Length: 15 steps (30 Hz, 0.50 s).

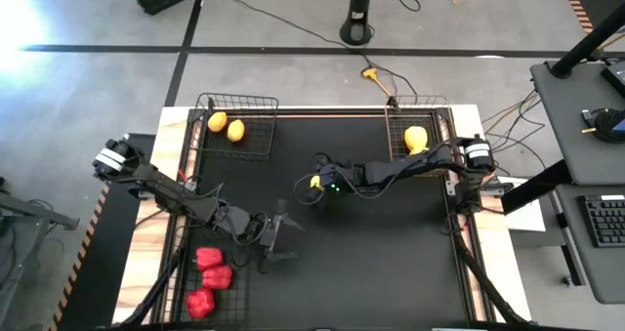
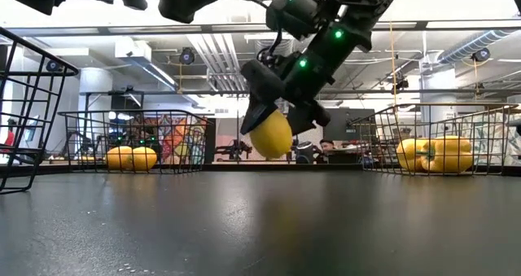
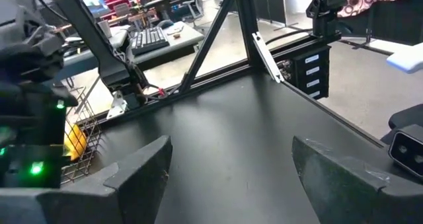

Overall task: Sort produce into baskets
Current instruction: Put the yellow lemon into the top black wire basket

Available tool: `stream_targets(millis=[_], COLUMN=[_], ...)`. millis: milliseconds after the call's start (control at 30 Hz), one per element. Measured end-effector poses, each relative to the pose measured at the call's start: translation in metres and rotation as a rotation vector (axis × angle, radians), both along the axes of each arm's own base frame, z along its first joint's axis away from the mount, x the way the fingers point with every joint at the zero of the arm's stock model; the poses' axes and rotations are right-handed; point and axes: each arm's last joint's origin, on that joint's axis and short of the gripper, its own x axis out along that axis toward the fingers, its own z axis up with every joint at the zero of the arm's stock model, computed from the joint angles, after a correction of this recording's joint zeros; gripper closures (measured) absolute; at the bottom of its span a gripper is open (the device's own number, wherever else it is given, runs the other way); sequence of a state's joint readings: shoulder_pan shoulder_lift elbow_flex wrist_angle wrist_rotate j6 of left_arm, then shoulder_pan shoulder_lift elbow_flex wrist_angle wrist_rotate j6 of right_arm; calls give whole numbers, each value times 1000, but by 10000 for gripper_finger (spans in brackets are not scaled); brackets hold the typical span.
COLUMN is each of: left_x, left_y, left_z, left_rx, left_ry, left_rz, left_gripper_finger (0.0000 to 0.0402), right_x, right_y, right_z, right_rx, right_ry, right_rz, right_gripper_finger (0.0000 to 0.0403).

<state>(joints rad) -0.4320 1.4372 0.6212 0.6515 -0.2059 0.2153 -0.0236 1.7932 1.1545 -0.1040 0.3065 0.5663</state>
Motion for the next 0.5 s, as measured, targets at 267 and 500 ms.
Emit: stream_targets(millis=[267,500], left_x=[0,0], left_y=[0,1], left_z=[0,0], left_rx=[-2,-4], left_ry=[-2,-1], left_rz=[17,23], left_gripper_finger=[106,106], right_x=[3,4], right_y=[5,6], right_z=[-13,-18], right_rx=[31,-11], right_ry=[26,57], right_rz=[25,80], right_gripper_finger=[30,30])
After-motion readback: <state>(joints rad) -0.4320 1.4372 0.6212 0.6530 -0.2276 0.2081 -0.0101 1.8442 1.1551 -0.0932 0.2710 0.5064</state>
